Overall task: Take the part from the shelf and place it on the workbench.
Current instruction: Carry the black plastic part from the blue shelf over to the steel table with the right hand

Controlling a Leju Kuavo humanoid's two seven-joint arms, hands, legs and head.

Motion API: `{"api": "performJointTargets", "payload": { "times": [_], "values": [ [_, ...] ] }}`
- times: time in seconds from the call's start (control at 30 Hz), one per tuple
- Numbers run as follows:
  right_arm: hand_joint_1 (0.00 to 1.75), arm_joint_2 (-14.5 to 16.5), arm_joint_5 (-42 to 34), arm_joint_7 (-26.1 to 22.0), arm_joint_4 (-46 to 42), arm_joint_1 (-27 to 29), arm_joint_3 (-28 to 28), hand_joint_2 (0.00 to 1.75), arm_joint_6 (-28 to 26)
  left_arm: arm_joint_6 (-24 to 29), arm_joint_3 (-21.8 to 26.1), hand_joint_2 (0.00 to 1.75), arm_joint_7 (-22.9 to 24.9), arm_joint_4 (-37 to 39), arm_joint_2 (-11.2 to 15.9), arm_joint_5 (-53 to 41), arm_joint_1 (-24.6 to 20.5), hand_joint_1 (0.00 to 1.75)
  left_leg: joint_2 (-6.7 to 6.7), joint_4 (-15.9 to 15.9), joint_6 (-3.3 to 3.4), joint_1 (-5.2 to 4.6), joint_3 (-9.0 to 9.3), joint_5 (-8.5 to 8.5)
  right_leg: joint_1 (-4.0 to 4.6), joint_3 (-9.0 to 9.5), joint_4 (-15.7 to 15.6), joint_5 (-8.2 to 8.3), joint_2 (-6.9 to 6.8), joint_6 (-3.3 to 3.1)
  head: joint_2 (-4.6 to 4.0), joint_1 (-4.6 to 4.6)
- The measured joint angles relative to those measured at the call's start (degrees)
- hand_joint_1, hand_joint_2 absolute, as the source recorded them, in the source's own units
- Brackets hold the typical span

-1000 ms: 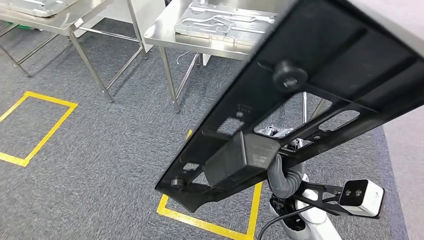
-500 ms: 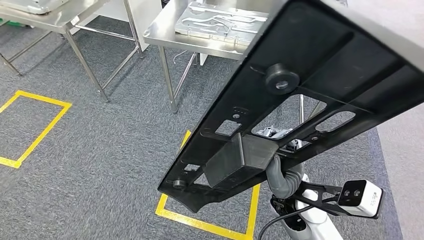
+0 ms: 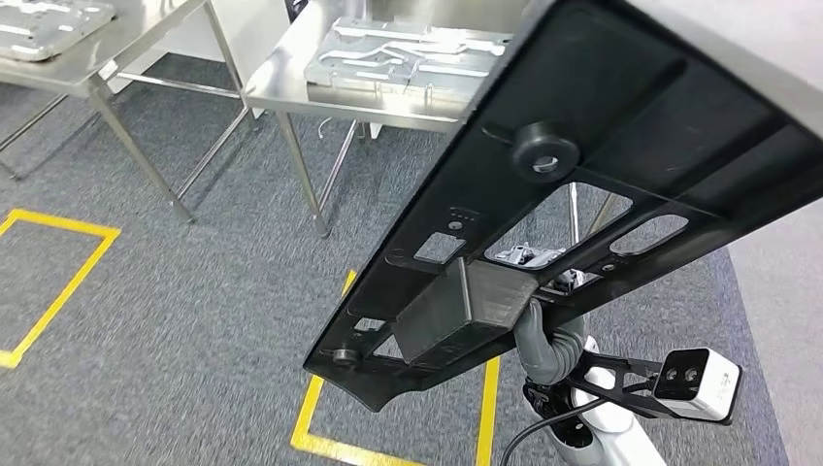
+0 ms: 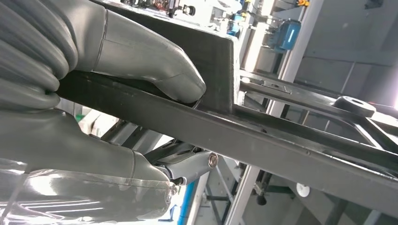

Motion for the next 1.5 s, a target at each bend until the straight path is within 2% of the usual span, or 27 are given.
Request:
{"api": "performJointTargets", "payload": {
  "times": [0.03,0.07,0.13,0.2,0.27,0.3,0.37,0.43,0.47,0.5,0.53,0.6,0.63,0.7,0.77,0.87,0.93,0.97,1.07,1.13,1.2,1.27,1.33,1.4,1.43,1.47,1.5],
  "values": [
    [1.75,0.0,0.0,0.0,0.0,-0.1,0.1,1.75,-0.1,0.0,0.0,1.75,0.0,0.0,0.0,0.0,0.0,0.0,-0.11,-3.3,0.36,-0.22,1.07,2.18,0.07,0.87,-0.1,-0.75,0.08,0.19,0.0,0.0],
    [1.75,0.0,-0.1,0.0,0.0,-0.2,0.2,1.75,-0.2,0.1,0.1,1.75,0.0,0.0,0.1,0.0,0.0,0.0,-0.19,-6.1,0.78,-0.4,2.16,3.15,0.1,1.44,-0.2,-1.34,0.19,0.49,0.01,-0.01],
    [1.75,0.0,-0.3,0.0,0.1,-0.5,0.4,1.75,-0.6,0.2,0.1,1.75,0.0,0.0,0.1,0.0,-0.1,0.0,-0.34,-7.9,1.49,-0.7,3.28,2.13,0.16,1.94,-0.7,-1.66,0.35,1.25,0.01,-0.02],
    [1.75,0.0,-0.5,0.0,0.1,-0.6,0.5,1.75,-0.9,0.3,0.1,1.75,0.0,0.0,0.2,0.0,-0.1,0.0,-0.44,-9.2,2.09,-0.53,4.35,1.29,0.09,1.55,0.6,-0.67,0.3,1.99,0.01,-0.01],
    [1.75,-0.1,-0.7,0.0,0.0,-0.9,0.6,1.75,-1.0,0.4,0.2,1.75,-0.1,0.0,0.2,-0.1,-0.1,0.0,-0.52,-10.6,2.58,-0.31,6.03,0.75,-0.01,-1.37,5.9,0.37,-0.04,2.49,0.01,-0.01],
    [1.75,-0.1,-0.8,0.0,0.0,-0.9,0.7,1.75,-1.0,0.4,0.2,1.75,-0.2,0.0,0.2,-0.2,-0.1,0.0,-0.52,-11.2,2.69,-0.24,6.87,0.43,-0.09,-3.73,9.4,-0.14,-0.2,2.64,0.0,0.0],
    [1.75,-0.2,-0.8,0.0,0.0,-1.0,0.9,1.75,-1.0,0.4,0.2,1.75,-0.2,0.0,0.2,-0.3,-0.1,0.0,-0.53,-11.6,2.77,-0.23,8.35,-0.53,-0.17,-8.78,15.2,-3.39,-0.32,2.93,0.0,0.0],
    [1.75,-0.2,-0.9,0.0,0.0,-0.9,1.0,1.75,-1.0,0.4,0.2,1.75,-0.2,0.0,0.2,-0.4,0.0,0.0,-0.54,-11.7,2.69,-0.18,10.02,-1.77,-0.32,-11.63,16.0,-5.54,-0.37,3.11,0.0,0.0],
    [1.75,-0.2,-0.9,0.0,0.0,-0.9,1.1,1.75,-1.1,0.4,0.2,1.75,-0.2,0.0,0.2,-0.4,0.1,0.0,-0.55,-11.7,2.58,-0.14,11.02,-2.47,-0.44,-11.98,14.2,-4.7,-0.44,3.16,0.0,0.0],
    [1.75,-0.2,-0.9,0.0,0.0,-0.9,1.2,1.75,-1.2,0.4,0.3,1.75,-0.3,0.0,0.2,-0.4,0.1,0.0,-0.56,-11.7,2.39,-0.09,12.05,-3.23,-0.57,-11.72,11.0,-2.15,-0.6,3.24,0.0,0.0],
    [1.75,-0.2,-0.9,0.0,0.1,-0.9,1.2,1.75,-1.3,0.4,0.3,1.75,-0.3,0.0,0.1,-0.4,0.1,0.0,-0.55,-11.6,2.15,-0.08,12.97,-4.0,-0.68,-11.34,7.2,1.82,-0.96,3.27,0.0,0.0],
    [1.75,-0.3,-0.9,0.1,0.0,-0.8,1.3,1.75,-1.6,0.5,0.3,1.75,-0.4,0.0,0.1,-0.4,0.0,0.0,-0.56,-11.6,1.43,-0.1,14.08,-5.37,-0.49,-10.71,2.2,7.29,-1.64,2.79,0.01,-0.03],
    [1.75,-0.4,-0.9,0.1,0.0,-0.8,1.4,1.75,-1.7,0.6,0.3,1.75,-0.4,0.0,0.2,-0.4,0.0,0.0,-0.52,-11.5,1.03,-0.11,14.5,-5.75,-0.36,-10.64,1.4,8.28,-1.74,2.31,0.01,-0.06],
    [1.75,-0.4,-0.9,0.1,-0.3,-0.8,1.5,1.75,-1.9,0.7,0.3,1.75,-0.5,0.0,0.2,-0.5,-0.2,0.0,-0.32,-11.1,0.28,0.04,15.2,-6.09,-0.19,-9.76,1.1,7.7,-1.31,1.24,0.01,-0.14],
    [1.75,-0.4,-0.9,0.0,-0.6,-1.0,1.6,1.75,-1.9,0.8,0.3,1.75,-0.5,0.0,0.1,-0.5,-0.4,0.0,-0.2,-8.1,-0.09,0.22,14.39,-6.44,-0.23,-8.32,0.8,7.09,-1.11,0.38,0.01,-0.12],
    [1.75,-0.4,-0.8,0.0,-0.7,-0.9,1.6,1.75,-1.9,0.8,0.3,1.75,-0.5,0.0,-0.1,-0.5,-0.5,0.0,-0.23,2.7,-0.48,0.32,7.44,-10.21,0.02,-6.77,0.7,5.86,-0.92,-0.33,0.0,-0.13],
    [1.75,-0.5,-0.8,0.0,-0.7,-0.6,1.7,1.75,-1.9,0.9,0.3,1.75,-0.5,0.0,-0.1,-0.5,-0.3,0.0,-0.24,6.0,-0.4,0.3,3.54,-12.45,0.25,-5.71,0.7,4.9,-0.46,-0.38,0.0,-0.13],
    [1.75,-0.5,-0.9,0.0,-0.7,-0.6,1.7,1.75,-1.8,0.9,0.3,1.75,-0.4,0.0,-0.1,-0.5,-0.2,0.0,-0.29,4.8,-0.23,0.29,2.98,-11.83,0.33,-5.05,0.7,4.41,-0.15,-0.32,0.0,-0.13],
    [1.75,-0.5,-1.4,0.0,-0.7,-0.5,1.8,1.75,-1.3,0.9,0.4,1.75,-0.4,0.0,-0.1,-0.5,0.0,0.0,-1.77,-5.4,0.56,0.11,4.95,-3.71,0.45,-3.17,0.7,2.94,0.82,0.08,0.0,-0.13],
    [1.75,-0.4,-1.8,0.0,-0.7,-0.5,1.8,1.75,-0.8,0.9,0.4,1.75,-0.4,0.0,0.0,-0.6,0.2,0.0,-2.93,-9.0,1.25,-0.29,5.97,-0.76,0.39,-2.67,0.8,2.4,1.64,0.7,0.0,-0.13],
    [1.75,-0.4,-2.0,0.0,-0.7,-0.4,1.9,1.75,-0.6,0.9,0.4,1.75,-0.4,0.0,0.1,-0.6,0.2,0.0,-2.65,-9.5,2.08,-0.46,6.71,-0.66,0.37,-2.57,1.1,2.57,2.26,1.59,0.0,-0.12],
    [1.75,-0.5,-2.0,0.0,-0.7,-0.4,2.0,1.75,-0.6,0.9,0.4,1.75,-0.4,0.0,0.0,-0.6,0.0,0.0,-1.89,-10.1,2.78,-0.32,7.81,-0.45,0.39,-3.2,3.0,2.15,1.44,2.28,0.0,-0.11],
    [1.75,-0.5,-2.0,0.0,-0.7,-0.5,2.0,1.75,-0.4,0.9,0.4,1.75,-0.5,0.0,0.0,-0.6,-0.1,0.0,-1.1,-10.3,3.21,-0.27,8.61,-0.85,0.29,-6.37,8.6,-0.26,0.11,2.67,0.0,-0.11],
    [1.75,-0.5,-2.1,0.0,-0.7,-0.3,2.0,1.75,-0.1,0.9,0.4,1.75,-0.5,0.0,0.0,-0.7,-0.1,0.0,-0.29,-10.3,3.4,-0.35,9.14,-1.52,0.08,-11.23,15.4,-3.02,-0.29,2.96,0.0,-0.11],
    [1.75,-0.5,-2.2,0.0,-0.6,-0.2,1.9,1.75,0.2,0.9,0.4,1.75,-0.4,0.0,0.0,-0.7,-0.1,0.0,0.12,-10.3,3.41,-0.4,9.51,-1.89,-0.01,-12.9,16.9,-3.27,-0.36,3.0,0.0,-0.11],
    [1.75,-0.5,-2.2,0.0,-0.6,-0.1,1.9,1.75,0.5,0.9,0.4,1.75,-0.4,0.0,0.0,-0.8,-0.1,0.0,0.53,-10.3,3.39,-0.45,9.99,-2.29,-0.04,-13.43,16.2,-2.1,-0.49,3.02,0.0,-0.11],
    [1.75,-0.5,-2.2,0.0,-0.6,-0.1,1.9,1.75,0.8,0.9,0.4,1.75,-0.4,0.0,0.0,-0.8,-0.1,0.0,0.94,-10.3,3.35,-0.5,10.59,-2.73,0.01,-12.83,13.3,0.32,-0.83,2.89,0.0,-0.11]
  ]
}}
